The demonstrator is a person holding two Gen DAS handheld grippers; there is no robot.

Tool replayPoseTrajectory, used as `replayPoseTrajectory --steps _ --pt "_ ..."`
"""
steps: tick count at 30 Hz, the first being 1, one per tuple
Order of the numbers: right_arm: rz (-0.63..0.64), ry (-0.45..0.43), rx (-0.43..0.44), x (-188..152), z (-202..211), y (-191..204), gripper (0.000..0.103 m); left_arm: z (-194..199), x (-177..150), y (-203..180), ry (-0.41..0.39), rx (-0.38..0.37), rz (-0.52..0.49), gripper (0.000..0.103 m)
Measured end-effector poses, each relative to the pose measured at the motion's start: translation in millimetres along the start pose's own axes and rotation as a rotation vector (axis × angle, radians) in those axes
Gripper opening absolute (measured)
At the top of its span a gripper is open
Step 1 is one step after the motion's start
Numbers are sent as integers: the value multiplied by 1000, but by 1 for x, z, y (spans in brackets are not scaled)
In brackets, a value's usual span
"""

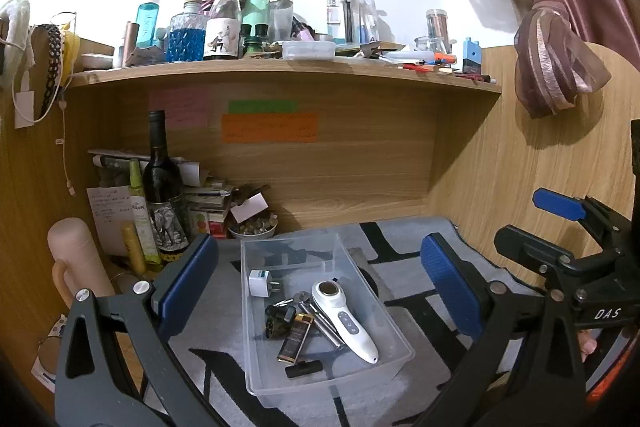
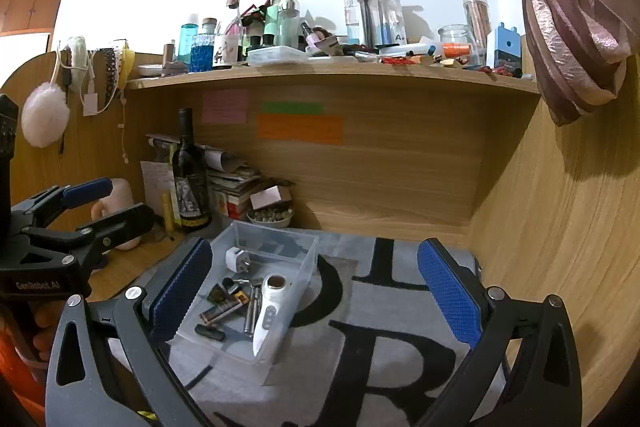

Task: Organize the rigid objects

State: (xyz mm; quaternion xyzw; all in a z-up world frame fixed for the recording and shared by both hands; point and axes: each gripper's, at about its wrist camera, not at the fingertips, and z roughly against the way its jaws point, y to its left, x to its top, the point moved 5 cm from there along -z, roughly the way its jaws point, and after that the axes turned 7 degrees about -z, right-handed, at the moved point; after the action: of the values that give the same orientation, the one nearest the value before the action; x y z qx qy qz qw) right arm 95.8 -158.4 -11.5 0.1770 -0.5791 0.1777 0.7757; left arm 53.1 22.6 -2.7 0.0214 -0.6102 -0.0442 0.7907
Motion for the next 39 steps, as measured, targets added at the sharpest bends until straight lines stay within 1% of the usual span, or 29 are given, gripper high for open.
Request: replayPoseTrajectory --steps 26,30,39 --pt "31 -22 -5 3 4 4 103 -2 0 -1 9 -8 4 103" --pt "30 -23 1 3 3 3 103 -3 0 -3 17 -21 3 103" --pt "25 -15 1 4 0 0 103 -5 0 -2 18 -5 6 103"
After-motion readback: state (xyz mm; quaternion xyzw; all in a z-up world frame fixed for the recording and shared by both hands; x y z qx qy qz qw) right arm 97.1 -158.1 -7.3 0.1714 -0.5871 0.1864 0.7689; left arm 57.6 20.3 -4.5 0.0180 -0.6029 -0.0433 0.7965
